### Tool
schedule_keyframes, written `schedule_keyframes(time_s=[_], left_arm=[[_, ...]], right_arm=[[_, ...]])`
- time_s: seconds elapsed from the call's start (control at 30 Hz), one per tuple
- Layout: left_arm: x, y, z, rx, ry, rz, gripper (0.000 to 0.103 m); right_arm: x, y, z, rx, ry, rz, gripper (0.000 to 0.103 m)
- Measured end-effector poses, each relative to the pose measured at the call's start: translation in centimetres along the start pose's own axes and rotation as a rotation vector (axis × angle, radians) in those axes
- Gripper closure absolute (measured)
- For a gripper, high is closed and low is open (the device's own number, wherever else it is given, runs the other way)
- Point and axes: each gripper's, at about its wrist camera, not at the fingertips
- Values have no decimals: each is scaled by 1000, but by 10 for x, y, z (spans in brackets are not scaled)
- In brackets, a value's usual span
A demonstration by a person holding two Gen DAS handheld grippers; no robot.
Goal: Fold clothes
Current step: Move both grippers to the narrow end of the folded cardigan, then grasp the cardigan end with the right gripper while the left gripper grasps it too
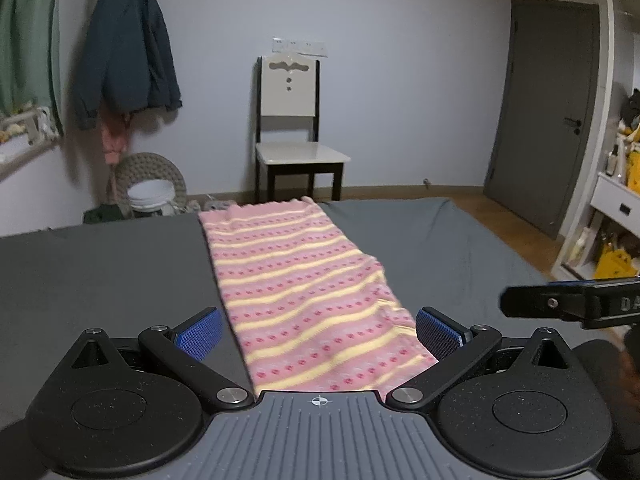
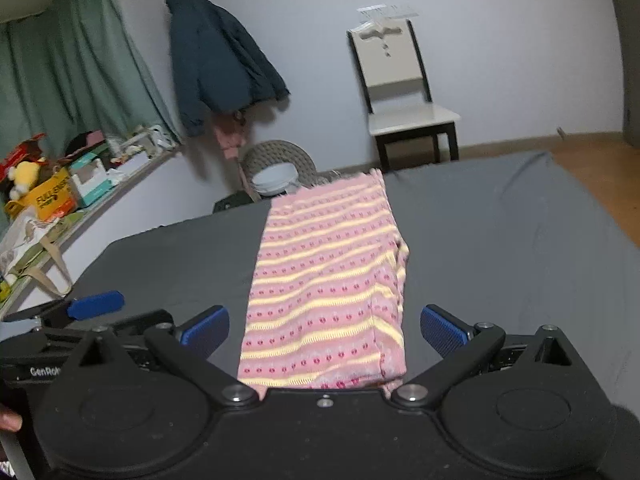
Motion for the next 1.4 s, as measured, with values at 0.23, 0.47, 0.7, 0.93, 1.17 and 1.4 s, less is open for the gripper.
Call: schedule_keyframes(time_s=[0.23, 0.47, 0.7, 0.93, 1.17, 1.4], left_arm=[[10, -4, 9, 86, -15, 36, 0], [31, -9, 8, 131, -83, 127, 0], [40, -17, 5, 173, -142, 163, 0], [50, -25, 7, 198, -121, 206, 0], [53, -22, 5, 185, -143, 202, 0], [58, -25, 7, 207, -134, 221, 0]], right_arm=[[5, -21, 1, 39, 98, 70, 2], [20, -48, 18, 142, 507, 135, 25], [37, -83, 27, 112, 771, 259, 53], [73, -127, 55, 22, 1147, 372, 60], [125, -153, 73, 52, 1566, 434, 82], [132, -147, 63, 40, 1582, 520, 95]])
Point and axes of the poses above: each gripper's, at about its wrist camera, not at the fingertips, and y roughly against the way its jaws point, z to its left, x to its underside, and after that the axes turned 7 degrees about -y, right-handed
